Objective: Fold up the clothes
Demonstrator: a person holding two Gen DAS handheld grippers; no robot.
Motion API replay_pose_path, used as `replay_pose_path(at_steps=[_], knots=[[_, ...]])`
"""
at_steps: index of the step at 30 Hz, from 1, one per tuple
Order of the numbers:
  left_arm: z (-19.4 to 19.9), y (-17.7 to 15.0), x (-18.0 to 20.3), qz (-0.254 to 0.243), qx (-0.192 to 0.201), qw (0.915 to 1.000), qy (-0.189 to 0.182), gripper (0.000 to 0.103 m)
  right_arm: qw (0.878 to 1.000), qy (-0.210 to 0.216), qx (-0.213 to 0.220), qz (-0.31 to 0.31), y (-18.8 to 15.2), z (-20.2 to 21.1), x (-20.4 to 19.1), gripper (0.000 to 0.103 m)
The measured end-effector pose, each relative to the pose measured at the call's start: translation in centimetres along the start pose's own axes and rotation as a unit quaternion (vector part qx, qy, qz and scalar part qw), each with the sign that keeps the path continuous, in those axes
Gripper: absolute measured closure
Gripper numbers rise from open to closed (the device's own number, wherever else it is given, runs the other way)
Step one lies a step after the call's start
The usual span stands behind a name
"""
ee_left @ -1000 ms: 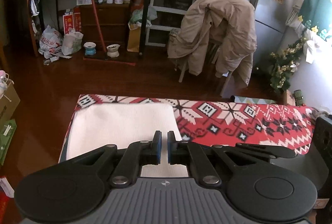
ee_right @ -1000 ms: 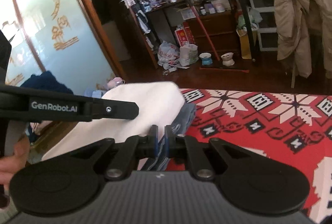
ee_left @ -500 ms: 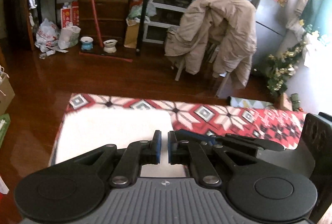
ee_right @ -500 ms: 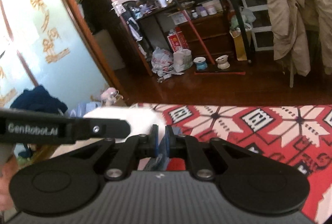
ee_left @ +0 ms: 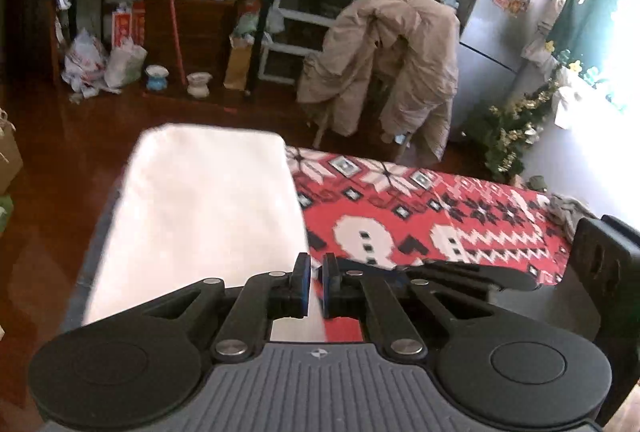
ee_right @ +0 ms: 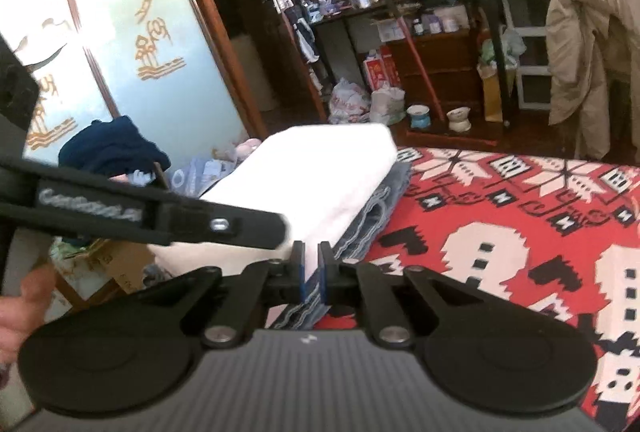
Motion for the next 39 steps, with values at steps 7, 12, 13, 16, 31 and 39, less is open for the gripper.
replay_pose_path(at_steps=[7, 12, 13, 16, 31, 39], knots=[[-3.5, 1.5, -1.2, -0.015, -0.017, 0.9993, 0.028, 0.099, 0.999, -0.035, -0.012, -0.033, 2.7, -3.6, 2.8, 0.093], [-2.2, -0.9, -0.4, -0.024, -0.029, 0.9991, 0.018, 0.099, 0.999, -0.022, -0.02, -0.026, 1.2, -2.4, 1.6, 0.095], [-1.7, -1.4, -0.2, -0.023, -0.03, 0.9992, 0.015, 0.099, 0.999, -0.017, -0.021, -0.024, 0.7, -1.9, 1.2, 0.095], [-0.3, -3.1, 0.4, -0.019, -0.034, 0.9992, 0.006, 0.099, 1.0, -0.002, -0.025, -0.019, -0.9, 0.1, 0.1, 0.095], [1.4, -0.7, -4.8, 0.04, 0.012, 0.9986, 0.031, 0.099, 0.998, 0.046, -0.02, 0.033, 1.9, 1.6, -4.2, 0.094], [1.8, -2.3, -7.7, 0.079, 0.031, 0.9939, 0.072, 0.099, 0.986, 0.077, -0.046, 0.138, 4.2, -4.1, -5.9, 0.094]])
Point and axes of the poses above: each gripper's, at about its wrist camera, not at the fingertips, and z roughly against the way its jaws point, x to its right, y to its top, the point moved 8 cm from there along -z, roughly the way its jaws point
